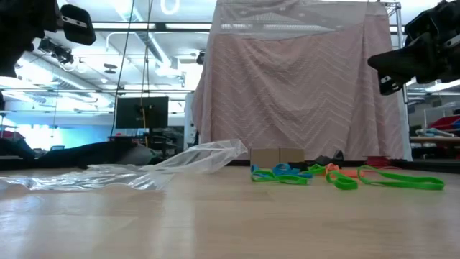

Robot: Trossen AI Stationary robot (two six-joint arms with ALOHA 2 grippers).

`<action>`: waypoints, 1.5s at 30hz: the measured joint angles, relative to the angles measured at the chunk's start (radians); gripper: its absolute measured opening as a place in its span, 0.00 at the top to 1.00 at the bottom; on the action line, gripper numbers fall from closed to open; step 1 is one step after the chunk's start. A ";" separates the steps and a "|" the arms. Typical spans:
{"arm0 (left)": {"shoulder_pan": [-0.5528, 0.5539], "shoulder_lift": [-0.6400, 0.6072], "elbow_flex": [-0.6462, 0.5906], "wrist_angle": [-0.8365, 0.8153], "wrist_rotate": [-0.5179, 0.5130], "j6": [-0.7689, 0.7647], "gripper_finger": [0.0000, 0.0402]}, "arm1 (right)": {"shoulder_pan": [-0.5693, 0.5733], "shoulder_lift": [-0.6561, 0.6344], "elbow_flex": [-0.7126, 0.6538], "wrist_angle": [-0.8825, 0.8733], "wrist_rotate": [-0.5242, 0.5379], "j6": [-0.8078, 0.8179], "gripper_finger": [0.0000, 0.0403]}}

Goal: Sort rubber bands

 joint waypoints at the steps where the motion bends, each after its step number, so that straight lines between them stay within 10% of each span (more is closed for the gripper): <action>1: 0.000 0.000 0.000 0.000 0.000 0.000 0.91 | 0.000 0.000 0.000 0.000 0.000 0.000 1.00; 20: 0.000 0.000 0.000 0.085 -0.005 -0.021 0.91 | -0.001 0.000 0.000 0.028 0.001 -0.022 1.00; 27: -0.001 0.000 0.000 0.086 -0.009 -0.029 0.91 | -0.001 0.000 0.000 0.341 -0.001 0.190 0.99; 36: -0.001 0.000 0.000 0.156 -0.062 -0.025 0.91 | -0.001 0.011 0.003 0.712 0.000 0.072 1.00; 45: -0.001 0.001 0.073 0.161 -0.272 -0.095 0.91 | 0.016 0.434 0.238 0.461 0.114 0.024 0.96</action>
